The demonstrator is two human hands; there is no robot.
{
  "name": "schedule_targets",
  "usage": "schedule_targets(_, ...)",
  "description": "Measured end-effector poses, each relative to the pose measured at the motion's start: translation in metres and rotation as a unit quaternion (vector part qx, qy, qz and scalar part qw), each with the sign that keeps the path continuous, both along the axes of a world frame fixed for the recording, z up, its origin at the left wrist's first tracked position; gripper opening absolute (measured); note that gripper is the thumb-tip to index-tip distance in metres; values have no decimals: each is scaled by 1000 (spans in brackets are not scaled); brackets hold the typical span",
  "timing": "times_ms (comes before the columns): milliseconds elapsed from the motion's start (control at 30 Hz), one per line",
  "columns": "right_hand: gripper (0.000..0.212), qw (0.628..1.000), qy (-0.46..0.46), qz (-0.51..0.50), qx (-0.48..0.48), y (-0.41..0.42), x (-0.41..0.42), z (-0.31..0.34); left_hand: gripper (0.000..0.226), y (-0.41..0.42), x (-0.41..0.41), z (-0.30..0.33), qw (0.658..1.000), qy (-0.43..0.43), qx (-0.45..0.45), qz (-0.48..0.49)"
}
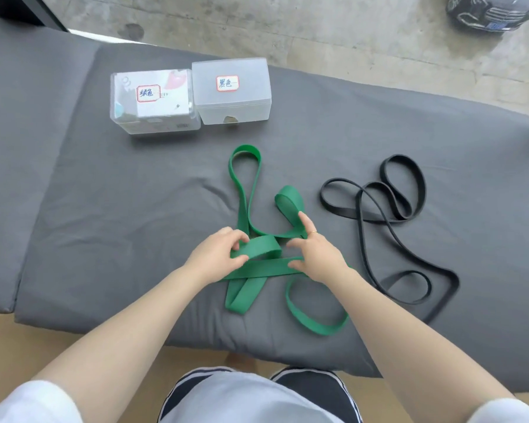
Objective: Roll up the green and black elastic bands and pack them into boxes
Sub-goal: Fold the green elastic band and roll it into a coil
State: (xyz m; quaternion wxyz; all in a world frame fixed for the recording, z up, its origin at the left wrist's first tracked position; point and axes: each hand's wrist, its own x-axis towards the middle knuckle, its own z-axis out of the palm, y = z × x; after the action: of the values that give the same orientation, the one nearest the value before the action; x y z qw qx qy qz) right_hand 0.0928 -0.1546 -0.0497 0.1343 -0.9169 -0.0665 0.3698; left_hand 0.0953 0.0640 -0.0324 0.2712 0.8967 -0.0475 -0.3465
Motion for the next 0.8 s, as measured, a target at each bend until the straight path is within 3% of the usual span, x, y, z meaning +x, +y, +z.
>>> schedule_targets(133,23,997,21,-3,-76,-18,-11,3,54,2,-2,-9,995,-19,101,2)
schedule_targets(233,25,988,71,3,-137,-27,-19,5,61,3,-1,-17,991,13,105,81)
schedule_targets(300,24,988,19,-19,-150,-21,-23,9,52,3,2,-22,989,52,77,115)
schedule_targets(367,25,988,-97,-47,-107,-6,-23,12,38,2,4,-18,990,45,28,131)
schedule_targets(433,34,985,-153,-81,21,12,-21,15,36,1,5,-8,993,-14,-10,120)
schedule_targets(567,51,961,-102,-93,242,48,-16,27,43,7,2,18,985,-164,-55,21)
schedule_targets(667,46,960,-113,-70,245,62,-8,45,42,21,0,32,970,-235,-64,-13)
schedule_targets(733,44,968,-139,-56,201,66,-3,61,43,28,-1,43,968,-234,-92,-11)
schedule_targets(800,37,960,-146,-86,223,68,-3,79,45,30,-3,58,965,-211,-151,23)
